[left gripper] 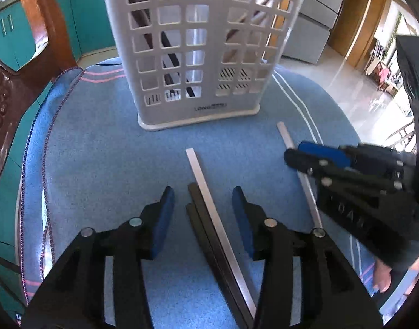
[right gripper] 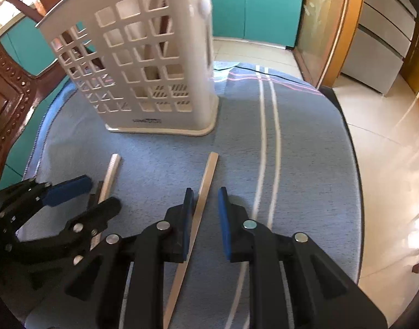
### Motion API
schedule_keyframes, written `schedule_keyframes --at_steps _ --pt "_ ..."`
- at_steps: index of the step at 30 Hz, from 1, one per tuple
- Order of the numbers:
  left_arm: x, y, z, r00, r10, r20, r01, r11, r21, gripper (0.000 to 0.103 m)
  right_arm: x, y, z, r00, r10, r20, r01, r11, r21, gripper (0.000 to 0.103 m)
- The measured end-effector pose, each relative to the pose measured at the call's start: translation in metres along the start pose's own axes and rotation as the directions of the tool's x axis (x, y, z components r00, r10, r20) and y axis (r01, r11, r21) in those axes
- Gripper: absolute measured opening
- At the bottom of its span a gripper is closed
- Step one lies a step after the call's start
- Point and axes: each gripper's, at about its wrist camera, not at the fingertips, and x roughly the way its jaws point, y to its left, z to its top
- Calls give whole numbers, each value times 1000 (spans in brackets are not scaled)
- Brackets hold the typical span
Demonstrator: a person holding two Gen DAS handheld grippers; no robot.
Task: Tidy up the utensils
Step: 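Bring both tools back down over the remaining chopsticks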
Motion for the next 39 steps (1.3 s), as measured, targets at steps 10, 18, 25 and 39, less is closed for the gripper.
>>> schedule_keyframes --at_steps 10,18,25,39 --pt "-25 -12 -36 997 68 -27 -68 998 10 52 2 -2 0 1000 -10 2 10 1000 -7 20" --pt "-35 -11 -41 999 34 6 -35 999 33 25 1 4 -3 1000 -17 10 17 1000 -24 21" --pt "-42 2 -32 998 29 60 -29 1000 -2 15 -1 6 -6 1000 -16 14 17 1000 -26 21" --pt "-56 65 -21 998 47 49 -38 985 -167 11 -3 6 -8 1000 -5 13 5 1000 -27 26"
